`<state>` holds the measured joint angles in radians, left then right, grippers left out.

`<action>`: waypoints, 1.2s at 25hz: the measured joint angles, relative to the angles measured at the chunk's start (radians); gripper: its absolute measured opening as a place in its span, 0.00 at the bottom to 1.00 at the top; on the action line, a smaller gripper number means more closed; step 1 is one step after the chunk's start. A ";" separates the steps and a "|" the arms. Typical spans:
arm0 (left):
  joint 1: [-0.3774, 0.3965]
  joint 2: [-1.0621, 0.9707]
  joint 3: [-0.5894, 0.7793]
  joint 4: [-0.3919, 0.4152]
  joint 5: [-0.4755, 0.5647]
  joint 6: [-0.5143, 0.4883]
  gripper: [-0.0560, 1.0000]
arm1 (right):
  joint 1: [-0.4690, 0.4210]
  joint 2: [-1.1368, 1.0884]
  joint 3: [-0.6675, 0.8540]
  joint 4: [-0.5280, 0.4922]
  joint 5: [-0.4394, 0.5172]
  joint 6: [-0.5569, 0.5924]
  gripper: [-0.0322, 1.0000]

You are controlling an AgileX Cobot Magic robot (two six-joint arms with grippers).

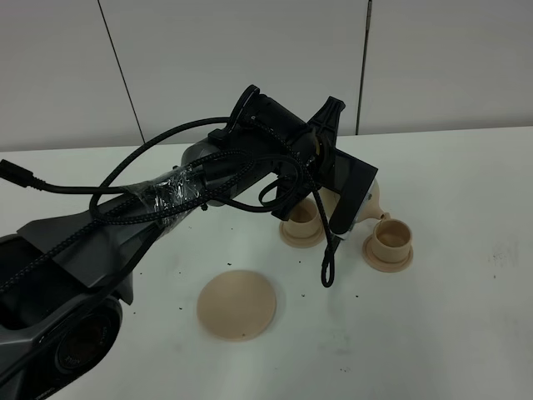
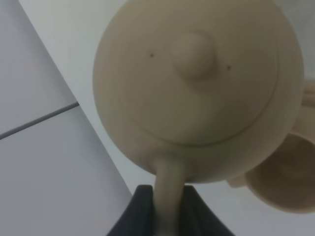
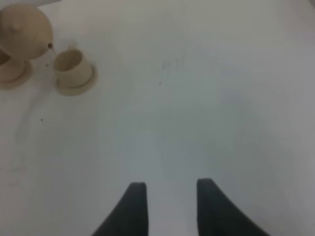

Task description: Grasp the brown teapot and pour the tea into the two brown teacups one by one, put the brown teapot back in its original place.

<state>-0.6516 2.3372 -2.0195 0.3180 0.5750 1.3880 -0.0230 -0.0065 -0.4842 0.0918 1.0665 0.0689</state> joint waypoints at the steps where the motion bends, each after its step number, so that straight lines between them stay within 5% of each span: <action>1: 0.000 0.000 0.000 0.000 -0.001 0.000 0.21 | 0.000 0.000 0.000 0.000 0.000 0.000 0.26; 30: -0.021 0.022 0.000 0.042 -0.049 0.026 0.21 | 0.000 0.000 0.000 0.000 0.000 0.000 0.26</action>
<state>-0.6724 2.3594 -2.0195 0.3604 0.5259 1.4144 -0.0230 -0.0065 -0.4842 0.0918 1.0665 0.0689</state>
